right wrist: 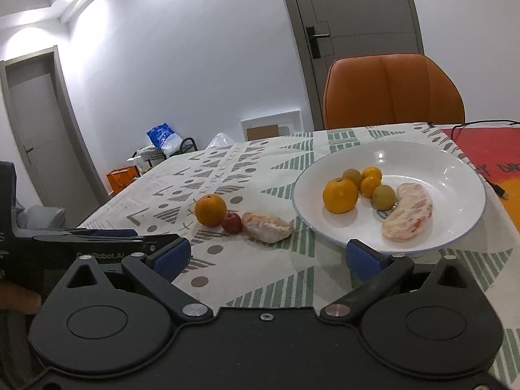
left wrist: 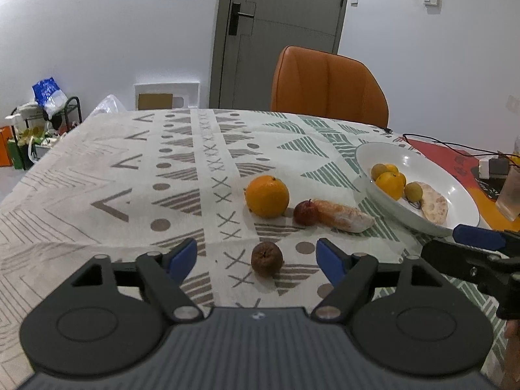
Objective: Organize fruits
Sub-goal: 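Withdraw both tools from the plate toward the remaining fruits, then grasp the brown wrinkled fruit with the left tool while the right tool grasps the pomelo segment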
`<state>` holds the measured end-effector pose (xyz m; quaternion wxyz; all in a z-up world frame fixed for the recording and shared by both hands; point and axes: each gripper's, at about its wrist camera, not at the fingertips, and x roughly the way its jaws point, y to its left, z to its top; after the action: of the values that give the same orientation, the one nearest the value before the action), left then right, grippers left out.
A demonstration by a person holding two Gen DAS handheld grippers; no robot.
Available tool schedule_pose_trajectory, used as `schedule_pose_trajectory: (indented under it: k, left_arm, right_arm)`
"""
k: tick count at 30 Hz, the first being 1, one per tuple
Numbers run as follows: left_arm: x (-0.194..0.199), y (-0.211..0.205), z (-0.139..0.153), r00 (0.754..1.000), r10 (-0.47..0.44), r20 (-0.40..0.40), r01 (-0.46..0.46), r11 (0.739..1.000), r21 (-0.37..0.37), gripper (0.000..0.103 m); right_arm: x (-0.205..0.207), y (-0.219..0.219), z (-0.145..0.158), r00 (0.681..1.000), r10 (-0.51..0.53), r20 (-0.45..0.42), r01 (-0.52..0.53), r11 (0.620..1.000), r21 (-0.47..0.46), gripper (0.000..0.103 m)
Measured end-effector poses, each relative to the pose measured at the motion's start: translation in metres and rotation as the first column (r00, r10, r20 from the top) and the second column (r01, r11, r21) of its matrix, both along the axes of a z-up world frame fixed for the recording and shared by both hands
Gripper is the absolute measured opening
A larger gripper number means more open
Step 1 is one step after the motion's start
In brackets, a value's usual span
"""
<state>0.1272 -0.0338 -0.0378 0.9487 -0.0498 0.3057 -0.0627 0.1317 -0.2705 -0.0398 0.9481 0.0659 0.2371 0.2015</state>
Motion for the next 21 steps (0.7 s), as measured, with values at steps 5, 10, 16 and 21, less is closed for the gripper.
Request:
schedule_pose_trajectory:
  k: [5,10,16,21]
  left_arm:
    - [0.008,0.001,-0.009,1.000,-0.011,-0.026,0.011,1.000,-0.025,0.062]
    - [0.013,0.005,-0.015,0.999,-0.024,-0.035,0.022,0.998,-0.055,0.021]
    - [0.013,0.019,-0.013,0.999,-0.008,-0.034,0.005,0.997,-0.073,0.021]
    - [0.013,0.030,-0.012,0.999,0.016,-0.037,-0.019,0.997,-0.078,0.021]
  right_arm:
    - [0.005,0.004,-0.002,1.000,-0.004,-0.018,0.004,1.000,-0.011,0.103]
    - [0.010,0.009,-0.005,0.999,0.003,-0.039,-0.003,1.000,-0.013,0.097]
    - [0.021,0.023,-0.012,0.998,0.005,-0.065,-0.006,1.000,-0.023,0.086]
    - [0.031,0.033,-0.014,0.998,-0.024,-0.065,0.022,0.999,-0.032,0.076]
